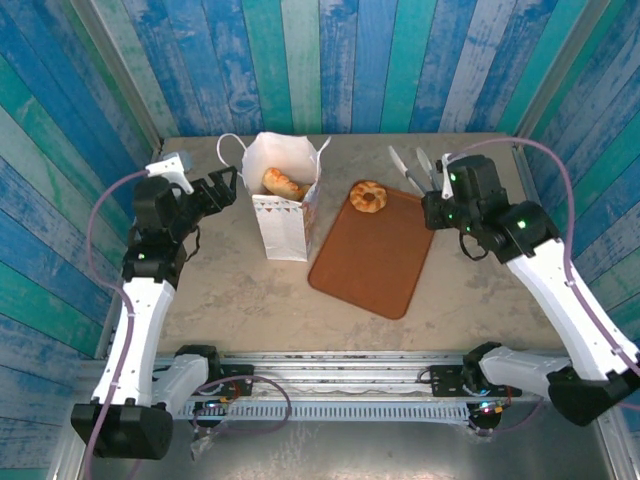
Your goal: Place the fake bread into the paper bag
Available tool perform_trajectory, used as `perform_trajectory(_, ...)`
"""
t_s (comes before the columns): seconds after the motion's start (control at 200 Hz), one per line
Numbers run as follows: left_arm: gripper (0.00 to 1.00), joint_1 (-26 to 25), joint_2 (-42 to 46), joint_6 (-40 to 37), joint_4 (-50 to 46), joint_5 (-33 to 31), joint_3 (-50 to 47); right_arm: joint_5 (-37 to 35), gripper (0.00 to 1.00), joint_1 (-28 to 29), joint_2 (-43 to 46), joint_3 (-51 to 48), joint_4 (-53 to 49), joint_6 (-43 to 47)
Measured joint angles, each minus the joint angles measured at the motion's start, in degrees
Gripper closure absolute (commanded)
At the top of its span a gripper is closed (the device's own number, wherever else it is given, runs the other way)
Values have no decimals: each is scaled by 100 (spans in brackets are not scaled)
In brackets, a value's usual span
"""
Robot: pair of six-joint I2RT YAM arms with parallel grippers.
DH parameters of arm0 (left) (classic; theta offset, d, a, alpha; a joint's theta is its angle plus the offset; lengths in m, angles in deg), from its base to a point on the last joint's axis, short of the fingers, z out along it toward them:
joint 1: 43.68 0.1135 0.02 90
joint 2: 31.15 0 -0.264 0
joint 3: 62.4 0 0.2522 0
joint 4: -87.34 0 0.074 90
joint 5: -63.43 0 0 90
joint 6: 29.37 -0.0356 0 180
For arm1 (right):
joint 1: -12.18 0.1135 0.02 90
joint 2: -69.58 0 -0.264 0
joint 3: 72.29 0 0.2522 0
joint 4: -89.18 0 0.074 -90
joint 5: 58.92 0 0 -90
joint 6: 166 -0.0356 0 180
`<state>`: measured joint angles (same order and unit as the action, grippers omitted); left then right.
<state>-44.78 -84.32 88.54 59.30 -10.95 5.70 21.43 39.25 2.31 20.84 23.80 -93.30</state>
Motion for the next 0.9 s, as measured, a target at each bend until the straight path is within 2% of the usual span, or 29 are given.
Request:
perform_trajectory(0.17,6,0,79,-118,225,-160,-87,592,60,-457,-758,-50,118,31)
perform_trajectory(0.421,6,0,431,-345,424,-815,-385,1255,59,-688,-1982,192,116,90)
perform_trajectory(0.897,6,0,608,-824,437,-1469,-463,1432,59,-894,-3637,1497,-492,411)
